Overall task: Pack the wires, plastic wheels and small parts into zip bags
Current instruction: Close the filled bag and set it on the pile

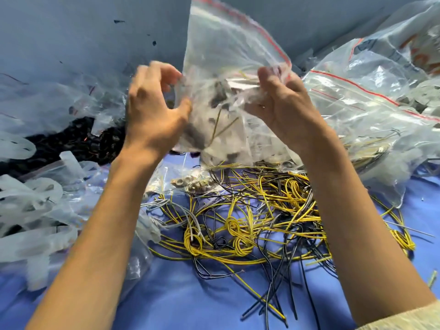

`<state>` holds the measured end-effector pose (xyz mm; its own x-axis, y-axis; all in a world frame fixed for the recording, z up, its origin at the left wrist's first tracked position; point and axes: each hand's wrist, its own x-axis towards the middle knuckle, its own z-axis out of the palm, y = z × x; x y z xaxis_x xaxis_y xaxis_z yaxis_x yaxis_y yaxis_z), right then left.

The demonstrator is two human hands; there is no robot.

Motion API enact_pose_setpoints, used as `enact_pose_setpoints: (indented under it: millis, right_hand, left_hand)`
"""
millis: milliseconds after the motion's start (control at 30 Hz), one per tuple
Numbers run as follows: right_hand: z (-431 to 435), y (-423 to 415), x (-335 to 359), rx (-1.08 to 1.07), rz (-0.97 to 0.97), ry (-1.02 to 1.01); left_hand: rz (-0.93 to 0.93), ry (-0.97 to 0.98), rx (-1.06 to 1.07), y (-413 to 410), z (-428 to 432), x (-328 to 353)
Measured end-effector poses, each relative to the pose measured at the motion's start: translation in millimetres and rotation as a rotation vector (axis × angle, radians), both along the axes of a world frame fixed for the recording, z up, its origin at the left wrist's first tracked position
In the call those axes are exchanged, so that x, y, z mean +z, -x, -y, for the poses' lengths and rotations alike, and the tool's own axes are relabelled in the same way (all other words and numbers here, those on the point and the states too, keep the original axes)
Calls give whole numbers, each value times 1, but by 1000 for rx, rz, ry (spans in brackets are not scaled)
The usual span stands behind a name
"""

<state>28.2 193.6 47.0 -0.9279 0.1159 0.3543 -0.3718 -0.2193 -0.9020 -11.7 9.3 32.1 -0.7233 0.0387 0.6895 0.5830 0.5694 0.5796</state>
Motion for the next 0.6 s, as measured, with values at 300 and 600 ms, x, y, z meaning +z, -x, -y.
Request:
enact_pose_setpoints:
  millis: [300, 600]
  right_hand:
    - [-2, 6, -13, -100, 487, -629]
    - [-4, 3, -12, 77, 508, -958]
  left_hand:
    - [532, 571, -136, 4, -7, -15]
    - [549, 548, 9, 15, -20, -40]
